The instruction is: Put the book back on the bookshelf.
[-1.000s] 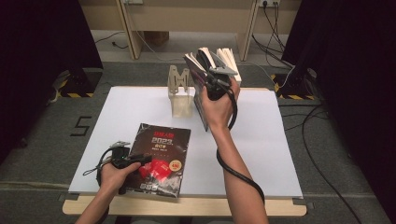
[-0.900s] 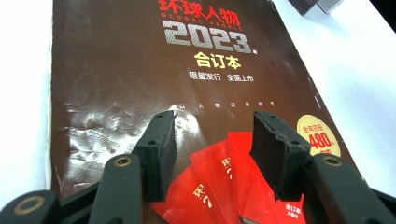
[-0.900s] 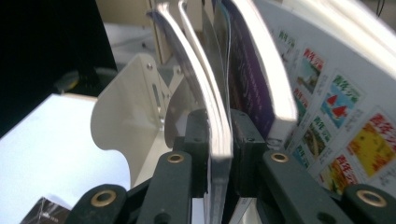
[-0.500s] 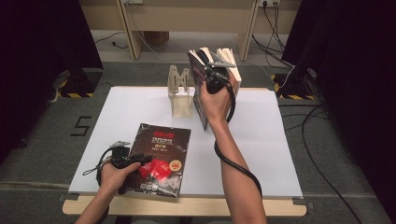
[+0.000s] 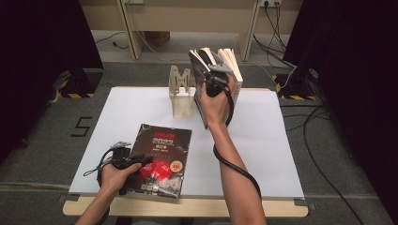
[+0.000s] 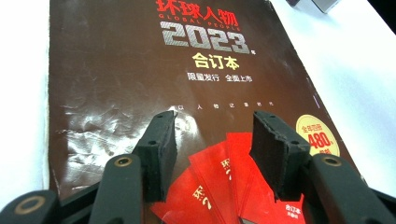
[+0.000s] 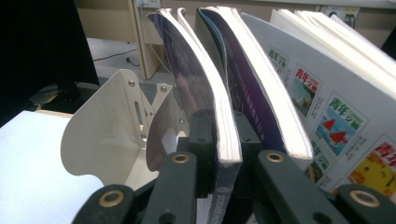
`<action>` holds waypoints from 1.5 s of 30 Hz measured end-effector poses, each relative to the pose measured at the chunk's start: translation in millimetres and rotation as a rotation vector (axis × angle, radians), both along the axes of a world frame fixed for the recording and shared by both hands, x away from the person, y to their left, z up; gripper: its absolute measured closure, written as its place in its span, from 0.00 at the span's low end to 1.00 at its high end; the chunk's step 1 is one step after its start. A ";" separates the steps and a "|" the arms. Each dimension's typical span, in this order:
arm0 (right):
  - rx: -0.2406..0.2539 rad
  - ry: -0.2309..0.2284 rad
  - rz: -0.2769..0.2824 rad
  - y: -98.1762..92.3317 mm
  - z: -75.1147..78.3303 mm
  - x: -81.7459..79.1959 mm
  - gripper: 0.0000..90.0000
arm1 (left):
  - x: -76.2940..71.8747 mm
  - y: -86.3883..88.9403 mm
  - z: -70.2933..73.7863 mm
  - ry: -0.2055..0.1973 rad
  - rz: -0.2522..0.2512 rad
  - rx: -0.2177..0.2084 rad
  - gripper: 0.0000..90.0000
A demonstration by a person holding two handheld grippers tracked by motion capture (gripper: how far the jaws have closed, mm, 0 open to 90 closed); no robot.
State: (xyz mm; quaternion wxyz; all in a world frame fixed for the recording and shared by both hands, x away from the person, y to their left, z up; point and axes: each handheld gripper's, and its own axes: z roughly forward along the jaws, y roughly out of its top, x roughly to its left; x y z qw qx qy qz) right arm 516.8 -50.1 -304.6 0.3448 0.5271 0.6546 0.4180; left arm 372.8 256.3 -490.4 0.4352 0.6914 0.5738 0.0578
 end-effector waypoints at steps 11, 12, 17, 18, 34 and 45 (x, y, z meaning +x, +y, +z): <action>-0.017 -0.066 0.006 -11.6 10.5 -25.8 0.84 | -0.6 -1.9 0.0 -0.003 -0.004 0.004 0.54; -0.020 -0.070 0.001 -12.6 11.5 -27.2 0.84 | -0.5 -2.0 0.0 -0.003 -0.005 0.003 0.54; -0.021 -0.081 -0.007 -17.9 12.7 -31.7 0.78 | -0.4 -2.4 -0.1 -0.004 -0.004 0.003 0.54; -0.013 -0.081 -0.009 -18.5 12.3 -32.2 0.76 | -0.4 -2.3 -0.1 -0.004 -0.004 0.002 0.54; 0.038 -0.090 -0.021 -31.8 7.8 -43.5 0.67 | -0.6 -2.7 0.0 -0.005 -0.005 0.003 0.54; 0.075 -0.064 0.005 -35.2 1.7 -46.5 0.66 | -0.6 -2.0 0.6 -0.009 -0.002 0.002 0.54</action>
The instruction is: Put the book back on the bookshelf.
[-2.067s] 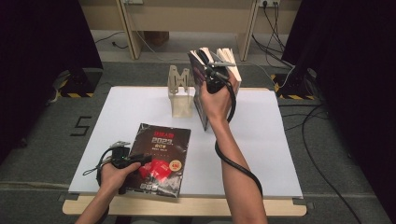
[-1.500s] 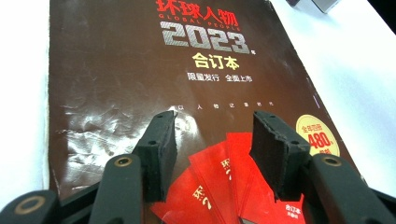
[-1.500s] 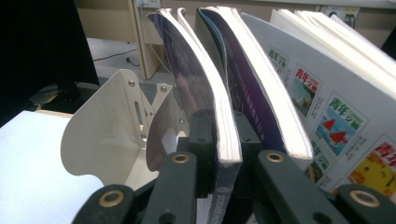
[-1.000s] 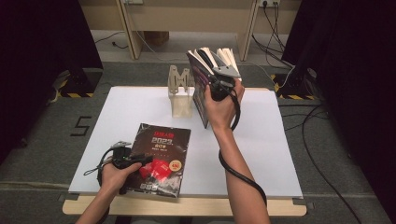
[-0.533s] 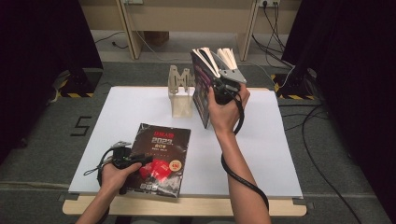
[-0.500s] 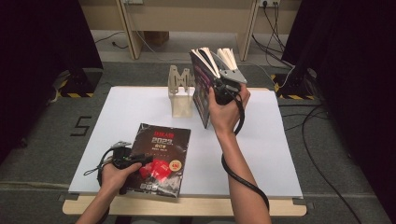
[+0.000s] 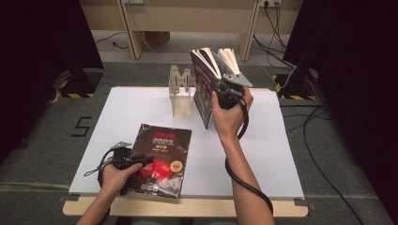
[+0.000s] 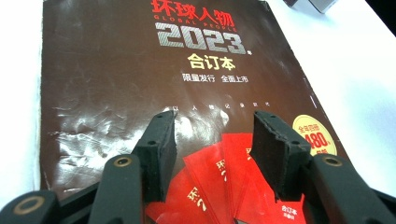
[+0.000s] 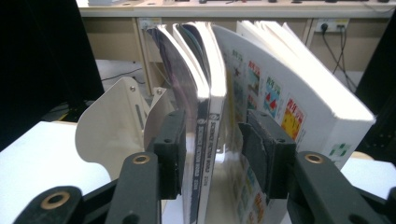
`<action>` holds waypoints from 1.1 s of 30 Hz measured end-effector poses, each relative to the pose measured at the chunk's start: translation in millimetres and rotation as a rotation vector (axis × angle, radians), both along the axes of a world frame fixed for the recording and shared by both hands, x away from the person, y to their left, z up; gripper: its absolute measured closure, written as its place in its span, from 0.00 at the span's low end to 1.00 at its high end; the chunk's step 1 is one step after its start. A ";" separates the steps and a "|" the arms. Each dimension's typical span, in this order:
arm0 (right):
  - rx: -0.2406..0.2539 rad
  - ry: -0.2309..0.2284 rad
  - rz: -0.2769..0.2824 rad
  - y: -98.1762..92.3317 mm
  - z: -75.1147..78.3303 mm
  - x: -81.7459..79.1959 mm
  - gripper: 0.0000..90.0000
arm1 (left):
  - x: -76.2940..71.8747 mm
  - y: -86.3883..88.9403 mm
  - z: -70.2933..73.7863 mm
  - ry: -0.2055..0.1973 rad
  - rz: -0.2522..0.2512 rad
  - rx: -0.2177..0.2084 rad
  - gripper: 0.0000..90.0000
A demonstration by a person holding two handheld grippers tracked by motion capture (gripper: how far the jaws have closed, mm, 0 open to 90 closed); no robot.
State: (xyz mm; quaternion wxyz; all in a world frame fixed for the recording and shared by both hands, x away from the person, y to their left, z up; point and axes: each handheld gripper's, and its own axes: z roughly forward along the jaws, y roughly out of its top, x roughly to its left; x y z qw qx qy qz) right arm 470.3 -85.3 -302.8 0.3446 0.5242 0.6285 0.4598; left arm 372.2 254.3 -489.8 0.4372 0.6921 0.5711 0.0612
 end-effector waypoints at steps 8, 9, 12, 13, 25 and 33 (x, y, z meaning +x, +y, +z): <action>-0.016 0.009 0.019 -0.2 -5.1 -5.3 0.66 | 0.1 2.3 2.6 -0.003 0.010 0.001 0.54; -0.008 0.012 0.022 0.2 -5.8 -6.1 0.66 | 0.4 2.8 2.8 -0.005 0.012 0.002 0.54; -0.002 0.018 0.025 -1.4 -7.4 -8.2 0.66 | 0.7 3.6 3.4 -0.007 0.015 0.001 0.54; -0.003 0.020 0.025 -1.6 -8.2 -8.8 0.66 | 0.7 3.7 3.5 -0.007 0.015 0.001 0.54; 0.010 0.054 0.053 -5.0 -16.9 -17.3 0.66 | 2.2 7.1 5.4 -0.013 0.031 0.002 0.54; -0.009 0.104 0.081 -6.2 -33.8 -27.9 0.66 | 5.1 14.9 6.7 -0.017 0.054 0.008 0.54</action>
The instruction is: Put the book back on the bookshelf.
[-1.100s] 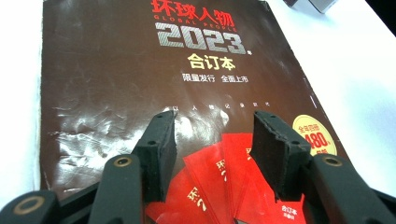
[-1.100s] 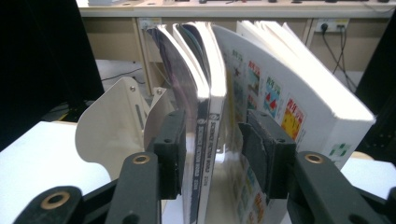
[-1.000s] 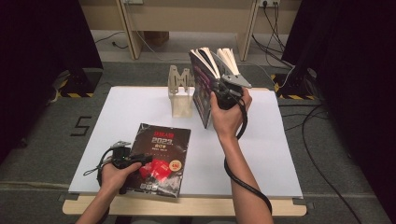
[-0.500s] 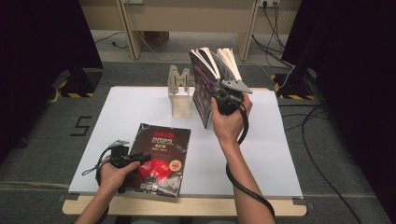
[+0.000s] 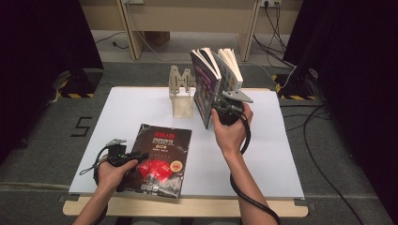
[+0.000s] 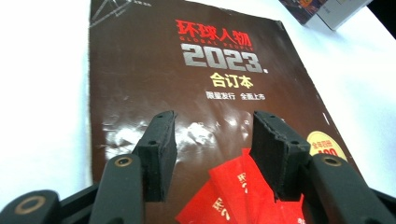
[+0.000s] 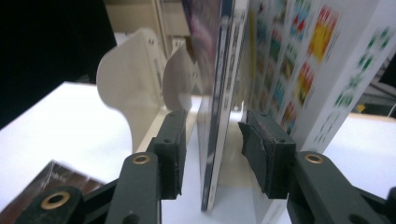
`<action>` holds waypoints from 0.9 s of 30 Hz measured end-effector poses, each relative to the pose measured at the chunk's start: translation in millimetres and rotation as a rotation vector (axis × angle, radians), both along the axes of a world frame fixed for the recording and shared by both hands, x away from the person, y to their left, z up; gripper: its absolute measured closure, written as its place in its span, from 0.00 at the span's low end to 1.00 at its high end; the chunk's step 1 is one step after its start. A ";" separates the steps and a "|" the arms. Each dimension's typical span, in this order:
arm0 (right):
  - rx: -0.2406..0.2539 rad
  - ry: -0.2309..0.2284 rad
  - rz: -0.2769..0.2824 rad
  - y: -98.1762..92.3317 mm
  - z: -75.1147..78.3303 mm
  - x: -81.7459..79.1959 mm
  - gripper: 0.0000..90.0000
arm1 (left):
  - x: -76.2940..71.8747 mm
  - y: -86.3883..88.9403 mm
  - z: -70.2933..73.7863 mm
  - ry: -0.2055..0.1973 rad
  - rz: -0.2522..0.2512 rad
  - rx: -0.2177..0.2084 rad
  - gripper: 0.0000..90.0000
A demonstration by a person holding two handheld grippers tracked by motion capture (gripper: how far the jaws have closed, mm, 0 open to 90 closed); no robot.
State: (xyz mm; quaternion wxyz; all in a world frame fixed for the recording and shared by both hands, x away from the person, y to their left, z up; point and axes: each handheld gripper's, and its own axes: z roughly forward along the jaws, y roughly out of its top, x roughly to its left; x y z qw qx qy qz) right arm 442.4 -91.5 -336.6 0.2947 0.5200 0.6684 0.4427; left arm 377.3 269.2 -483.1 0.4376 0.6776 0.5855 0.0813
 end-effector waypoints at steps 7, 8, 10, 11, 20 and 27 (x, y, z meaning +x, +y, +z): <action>-0.006 0.047 0.020 -5.9 -14.0 -8.0 0.66 | 1.5 5.6 -0.3 0.002 0.022 0.002 0.55; -0.002 0.059 0.024 -6.6 -16.4 -9.7 0.66 | 2.0 6.4 -0.2 0.002 0.026 0.001 0.55; 0.000 0.077 0.029 -8.5 -22.3 -12.5 0.66 | 3.7 8.4 -0.1 -0.005 0.038 0.009 0.55; 0.005 0.087 0.033 -9.7 -26.5 -13.8 0.66 | 4.3 9.3 -0.1 -0.005 0.040 0.013 0.55; 0.002 0.178 0.045 -19.5 -57.9 -22.8 0.65 | 11.7 18.9 -4.0 -0.012 0.096 0.043 0.56; 0.006 0.230 0.065 -14.2 -76.9 -26.7 0.65 | 15.2 20.6 -4.9 -0.023 0.113 0.081 0.58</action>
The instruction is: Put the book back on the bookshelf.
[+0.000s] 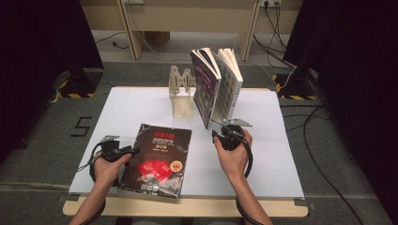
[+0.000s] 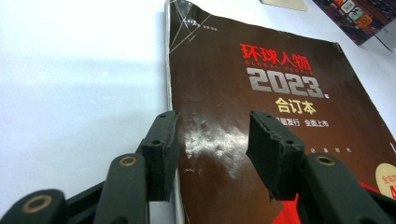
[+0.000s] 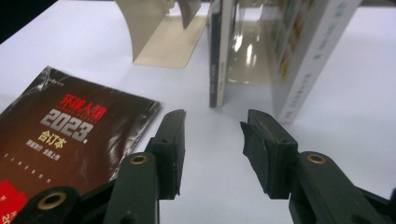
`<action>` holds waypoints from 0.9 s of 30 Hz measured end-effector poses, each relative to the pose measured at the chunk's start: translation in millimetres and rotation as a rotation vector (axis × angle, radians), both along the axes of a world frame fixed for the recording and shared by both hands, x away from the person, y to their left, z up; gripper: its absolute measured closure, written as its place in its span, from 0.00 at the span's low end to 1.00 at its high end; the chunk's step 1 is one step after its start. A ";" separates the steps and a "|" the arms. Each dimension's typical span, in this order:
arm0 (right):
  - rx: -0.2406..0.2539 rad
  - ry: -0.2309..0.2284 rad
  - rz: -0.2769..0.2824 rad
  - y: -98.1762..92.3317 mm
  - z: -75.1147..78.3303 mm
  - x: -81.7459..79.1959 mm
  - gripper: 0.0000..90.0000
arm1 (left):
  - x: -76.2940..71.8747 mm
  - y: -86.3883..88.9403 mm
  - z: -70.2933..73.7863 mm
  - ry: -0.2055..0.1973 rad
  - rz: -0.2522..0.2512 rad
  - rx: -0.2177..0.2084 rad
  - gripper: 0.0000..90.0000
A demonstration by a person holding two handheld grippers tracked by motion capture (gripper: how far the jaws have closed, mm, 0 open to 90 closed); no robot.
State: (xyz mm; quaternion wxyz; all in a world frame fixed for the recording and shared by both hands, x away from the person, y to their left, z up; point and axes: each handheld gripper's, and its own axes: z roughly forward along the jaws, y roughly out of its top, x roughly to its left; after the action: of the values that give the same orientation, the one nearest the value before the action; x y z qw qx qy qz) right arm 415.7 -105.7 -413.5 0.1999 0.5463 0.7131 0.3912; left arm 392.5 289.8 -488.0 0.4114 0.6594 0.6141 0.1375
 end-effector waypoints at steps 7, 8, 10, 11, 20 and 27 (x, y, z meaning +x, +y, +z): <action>-0.007 0.044 0.025 9.3 -14.1 -2.9 0.64 | 1.3 4.7 -4.7 0.026 0.001 0.029 0.58; -0.012 0.046 0.031 9.5 -16.3 -2.8 0.64 | 1.5 4.9 -5.4 0.030 -0.001 0.022 0.58; -0.007 0.062 0.031 10.2 -18.7 -2.8 0.64 | 1.9 5.7 -5.3 0.032 -0.004 0.018 0.59; -0.006 0.066 0.030 10.6 -19.8 -3.1 0.64 | 2.2 5.9 -5.1 0.034 -0.010 0.023 0.59; -0.003 0.091 0.039 12.1 -25.3 -2.7 0.63 | 2.2 -1.0 -4.0 0.032 -0.064 0.081 0.64; -0.004 0.105 0.052 14.7 -29.0 -0.5 0.63 | -0.9 -2.4 -4.8 0.026 -0.099 0.066 0.69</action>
State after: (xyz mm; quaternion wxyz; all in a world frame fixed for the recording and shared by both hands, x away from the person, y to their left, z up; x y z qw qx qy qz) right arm 415.2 -91.0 -442.5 0.1530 0.5470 0.7373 0.3657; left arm 391.6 287.4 -492.8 0.3876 0.7040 0.5811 0.1285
